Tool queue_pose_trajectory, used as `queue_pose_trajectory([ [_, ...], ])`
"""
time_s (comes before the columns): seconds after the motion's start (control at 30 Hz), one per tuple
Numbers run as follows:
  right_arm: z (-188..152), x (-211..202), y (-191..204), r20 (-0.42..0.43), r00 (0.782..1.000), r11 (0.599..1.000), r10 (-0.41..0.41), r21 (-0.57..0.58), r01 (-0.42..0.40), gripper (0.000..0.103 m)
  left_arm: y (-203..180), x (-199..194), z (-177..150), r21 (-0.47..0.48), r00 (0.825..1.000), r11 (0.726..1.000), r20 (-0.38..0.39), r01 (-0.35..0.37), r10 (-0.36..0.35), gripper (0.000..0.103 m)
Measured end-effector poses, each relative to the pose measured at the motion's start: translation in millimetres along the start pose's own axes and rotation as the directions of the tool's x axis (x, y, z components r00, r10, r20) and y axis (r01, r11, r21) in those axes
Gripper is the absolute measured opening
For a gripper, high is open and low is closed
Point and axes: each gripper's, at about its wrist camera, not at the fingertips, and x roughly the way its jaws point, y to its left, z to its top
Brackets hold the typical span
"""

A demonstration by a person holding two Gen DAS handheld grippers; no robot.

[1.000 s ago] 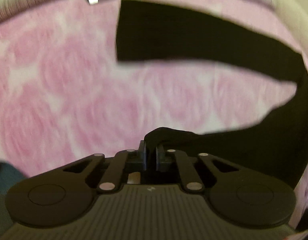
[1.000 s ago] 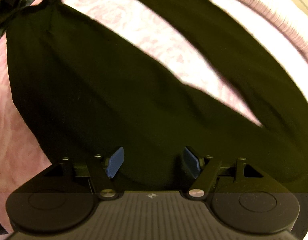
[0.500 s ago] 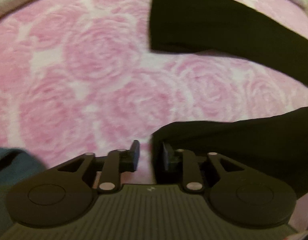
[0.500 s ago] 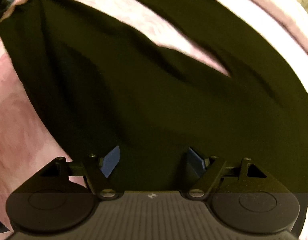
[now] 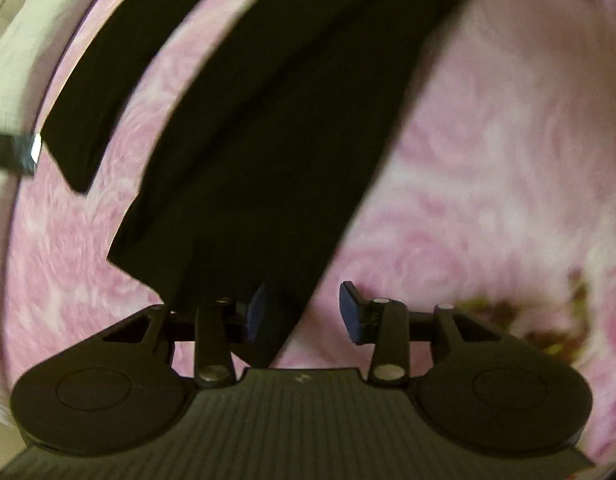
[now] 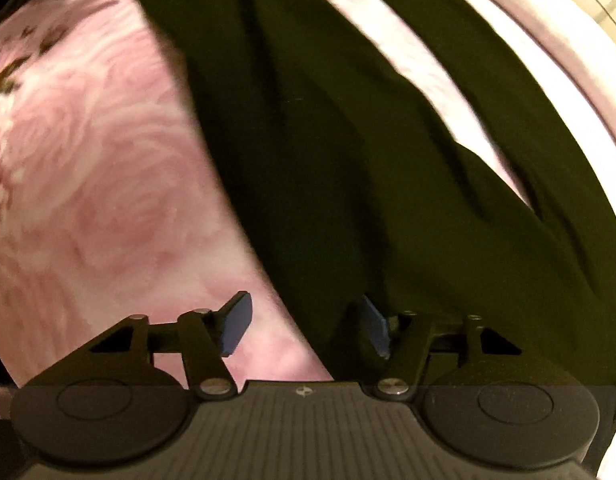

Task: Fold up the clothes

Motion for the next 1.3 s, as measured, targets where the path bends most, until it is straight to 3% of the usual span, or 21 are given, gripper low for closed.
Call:
queue_pose_trajectory([
  [0.1, 5.0, -3.2, 6.1, 0.015, 1.0, 0.999, -0.024, -0.036, 0.025, 0.056, -0.2, 9.7, -1.7, -0.019, 0.999, 1.0, 0.023, -0.023, 0.023, 0.034],
  [0.17, 8.7, -5.7, 6.5, 0.027, 0.998, 0.997, -0.049, -0.052, 0.051, 0.056, 2.7, 12.8, -4.2, -0.023, 0.999, 0.999, 0.026, -0.03, 0.031, 0.024],
  [0.2, 9.5, -5.5, 6.1, 0.031, 0.998, 0.996, -0.055, -0.062, 0.057, 0.056, 3.0, 17.0, -4.0, -0.026, 1.0, 0.999, 0.015, -0.02, 0.021, 0.006],
  [0.27, 10.9, 5.2, 3.9, 0.02, 0.998, 0.994, -0.055, -0.097, 0.057, 0.052, 0.7, 19.6, -2.1, -0.027, 1.0, 1.0, -0.008, -0.007, 0.007, 0.002],
  [0.3, 11.8, 14.3, 2.0, 0.007, 0.999, 0.992, -0.041, -0.117, 0.041, 0.033, 0.7, 18.0, -1.6, -0.02, 1.0, 1.0, -0.015, -0.006, 0.005, 0.001],
  [0.33, 11.1, 16.9, 3.3, -0.002, 1.0, 0.991, -0.019, -0.129, 0.019, 0.024, 0.6, 14.2, -2.7, -0.019, 1.0, 1.0, -0.022, -0.001, 0.001, 0.0],
  [0.37, 11.0, 16.6, 6.2, -0.007, 1.0, 0.991, -0.013, -0.136, 0.012, 0.023, 0.6, 9.5, -4.5, -0.019, 1.0, 1.0, -0.028, 0.004, -0.004, 0.0],
  [0.4, 11.0, 14.1, 10.1, -0.009, 1.0, 0.991, -0.017, -0.134, 0.016, 0.012, -2.3, 5.9, -7.1, -0.009, 0.999, 1.0, -0.033, 0.003, -0.004, 0.0],
  [0.43, 10.7, 11.1, 14.0, -0.008, 1.0, 0.992, -0.021, -0.124, 0.02, 0.009, -6.7, 4.9, -10.1, 0.0, 0.999, 1.0, -0.047, 0.009, -0.009, 0.0],
  [0.5, 9.3, 6.3, 20.9, -0.011, 1.0, 0.994, -0.027, -0.104, 0.025, 0.01, -14.3, 7.1, -15.6, 0.01, 0.997, 1.0, -0.073, 0.009, -0.009, 0.0],
  [0.63, 4.7, -0.5, 22.4, -0.019, 1.0, 1.0, -0.009, -0.028, 0.008, 0.039, -11.5, 4.6, -19.1, -0.032, 0.994, 0.999, -0.108, 0.013, -0.017, 0.002],
  [0.73, -6.6, -16.0, 5.7, -0.012, 1.0, 0.993, -0.026, 0.116, 0.028, 0.047, 3.7, -8.7, -16.8, -0.141, 0.994, 0.989, -0.097, 0.032, -0.046, 0.006],
  [0.8, -20.6, -27.7, -10.9, -0.022, 0.998, 0.973, -0.065, 0.222, 0.069, 0.052, 17.3, -21.6, -12.2, -0.27, 0.995, 0.962, -0.073, 0.046, -0.068, 0.008],
  [0.87, -38.1, -42.1, -29.9, -0.039, 0.994, 0.936, -0.102, 0.334, 0.109, 0.06, 28.1, -36.3, -5.2, -0.407, 0.996, 0.912, -0.039, 0.059, -0.081, 0.011],
  [0.9, -46.7, -50.6, -39.1, -0.043, 0.992, 0.911, -0.118, 0.392, 0.125, 0.063, 30.7, -45.0, 1.0, -0.466, 0.996, 0.883, -0.018, 0.064, -0.082, 0.018],
  [1.03, -80.5, -89.6, -74.1, -0.043, 0.982, 0.763, -0.185, 0.623, 0.171, 0.088, 31.9, -79.8, 35.9, -0.647, 0.995, 0.757, 0.058, 0.097, -0.079, 0.037],
  [1.1, -96.1, -108.5, -89.0, -0.039, 0.976, 0.684, -0.213, 0.708, 0.177, 0.088, 25.5, -95.5, 58.4, -0.702, 0.993, 0.703, 0.088, 0.117, -0.077, 0.052],
  [1.2, -117.5, -130.7, -105.6, -0.023, 0.977, 0.63, -0.211, 0.761, 0.154, 0.089, 14.2, -120.0, 92.0, -0.754, 0.988, 0.638, 0.14, 0.153, -0.072, 0.076],
  [1.27, -131.8, -145.6, -116.7, -0.011, 0.977, 0.593, -0.211, 0.794, 0.137, 0.089, 4.4, -135.2, 112.8, -0.782, 0.985, 0.599, 0.161, 0.17, -0.068, 0.082],
  [1.3, -139.0, -153.0, -122.3, -0.006, 0.977, 0.573, -0.212, 0.809, 0.129, 0.089, -0.9, -143.4, 123.3, -0.796, 0.983, 0.58, 0.17, 0.174, -0.063, 0.09],
])
